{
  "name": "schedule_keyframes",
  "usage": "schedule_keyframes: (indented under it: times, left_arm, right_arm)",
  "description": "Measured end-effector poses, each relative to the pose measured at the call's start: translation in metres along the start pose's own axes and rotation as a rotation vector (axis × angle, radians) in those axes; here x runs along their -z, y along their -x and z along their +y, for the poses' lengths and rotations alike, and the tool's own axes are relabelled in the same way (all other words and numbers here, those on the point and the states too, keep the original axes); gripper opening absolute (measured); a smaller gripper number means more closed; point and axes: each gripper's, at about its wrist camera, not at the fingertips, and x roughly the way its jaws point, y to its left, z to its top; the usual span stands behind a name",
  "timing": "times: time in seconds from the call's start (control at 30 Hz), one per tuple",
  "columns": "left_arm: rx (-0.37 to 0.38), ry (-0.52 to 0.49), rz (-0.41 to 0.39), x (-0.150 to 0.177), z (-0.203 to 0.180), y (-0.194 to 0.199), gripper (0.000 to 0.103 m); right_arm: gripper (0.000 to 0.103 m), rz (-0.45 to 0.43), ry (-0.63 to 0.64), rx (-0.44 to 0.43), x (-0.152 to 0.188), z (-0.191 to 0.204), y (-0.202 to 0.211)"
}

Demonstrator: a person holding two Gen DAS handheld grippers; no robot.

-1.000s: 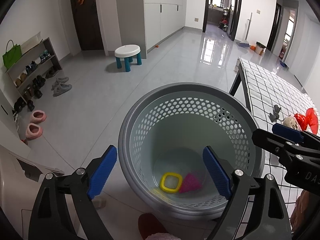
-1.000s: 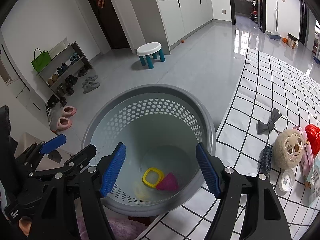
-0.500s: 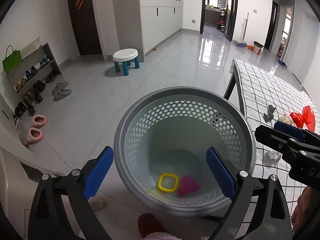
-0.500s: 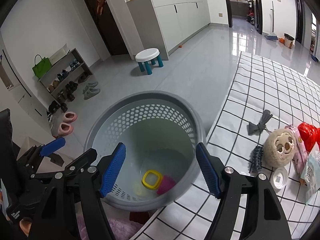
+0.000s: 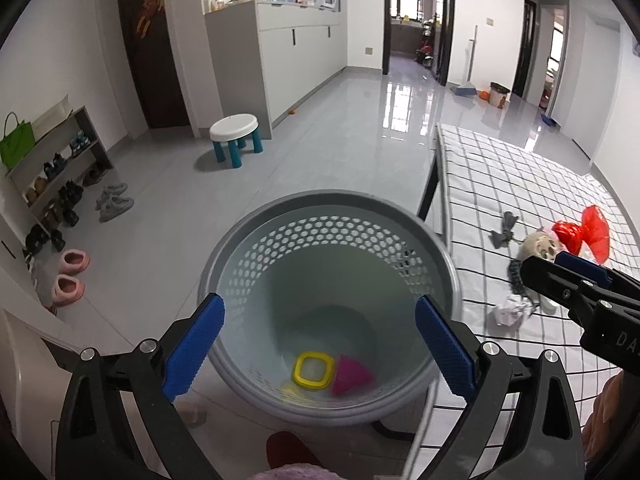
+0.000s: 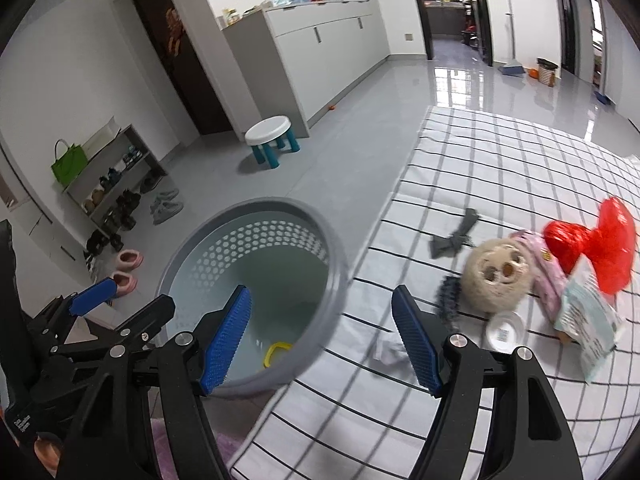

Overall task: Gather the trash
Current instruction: 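Move both tools back from the basket toward the mat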

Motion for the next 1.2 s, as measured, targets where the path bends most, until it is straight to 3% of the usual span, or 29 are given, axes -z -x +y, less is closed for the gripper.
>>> schedule_keyframes:
  times: [0.33,0.77,1.2]
  left_arm:
    - [0.051,-0.044,-0.024,-0.001,-0.041,0.016,0.094]
    - [0.102,-0.096,-0.044,-0.001,-0.084,0.032,0.095]
    - [0.152,-0.148,-0.021,0.011,-0.118,0.024,0.095]
  right_arm:
    - [0.070,-0.043,-0.107,0.062,0.021,-0.052,0.037]
    - [0.070,-0.092,-0.135,0.119,0.030,-0.082,0.081]
    - [0.070,-0.074,-0.196,0.213,0.056,-0.131,0.095]
